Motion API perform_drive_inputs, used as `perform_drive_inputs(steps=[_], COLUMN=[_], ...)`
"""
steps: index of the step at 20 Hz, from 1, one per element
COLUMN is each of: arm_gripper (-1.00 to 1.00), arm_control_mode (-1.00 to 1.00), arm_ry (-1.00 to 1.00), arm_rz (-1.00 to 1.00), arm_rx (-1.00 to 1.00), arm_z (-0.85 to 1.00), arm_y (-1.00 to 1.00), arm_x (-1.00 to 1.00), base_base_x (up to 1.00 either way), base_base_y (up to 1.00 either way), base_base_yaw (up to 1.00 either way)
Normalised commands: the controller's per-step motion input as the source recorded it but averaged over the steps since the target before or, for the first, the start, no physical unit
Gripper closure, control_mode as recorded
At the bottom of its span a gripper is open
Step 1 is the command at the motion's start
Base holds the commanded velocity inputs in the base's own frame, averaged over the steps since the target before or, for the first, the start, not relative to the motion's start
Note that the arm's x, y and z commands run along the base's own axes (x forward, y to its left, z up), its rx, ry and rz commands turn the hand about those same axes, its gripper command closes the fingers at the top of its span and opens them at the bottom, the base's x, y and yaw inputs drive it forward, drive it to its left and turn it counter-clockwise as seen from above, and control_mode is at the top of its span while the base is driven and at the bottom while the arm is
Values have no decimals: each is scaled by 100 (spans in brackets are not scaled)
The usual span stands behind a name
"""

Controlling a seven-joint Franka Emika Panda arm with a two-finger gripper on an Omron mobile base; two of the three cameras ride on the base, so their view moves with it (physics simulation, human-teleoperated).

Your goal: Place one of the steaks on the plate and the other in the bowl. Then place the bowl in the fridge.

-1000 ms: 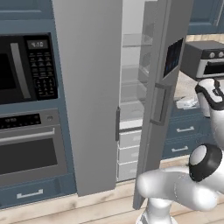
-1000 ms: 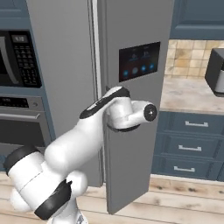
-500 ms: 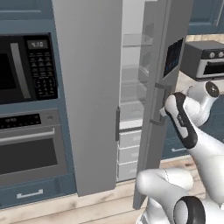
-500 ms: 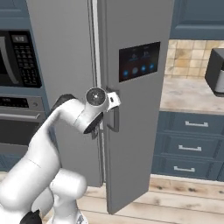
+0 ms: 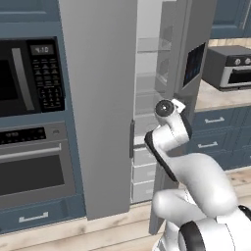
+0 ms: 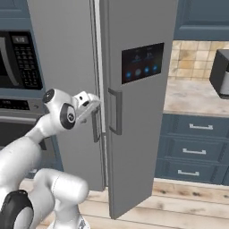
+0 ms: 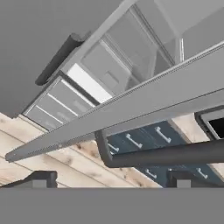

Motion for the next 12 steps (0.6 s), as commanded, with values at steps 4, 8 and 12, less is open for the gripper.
perform_drive_inputs(steps=[4,8,12], arm_gripper=[-100,-100,-100], arm_control_mode=[-100,-100,-100], arm_ry=[28,29,46], arm_rz=[0,1,-11], arm_rx=[-51,-42,-28], arm_z=[-1,0,-10], arm_y=[67,48,-16], arm_x=[41,71,100], base_base_x=[0,0,0], base_base_y=[0,0,0], base_base_yaw=[0,0,0])
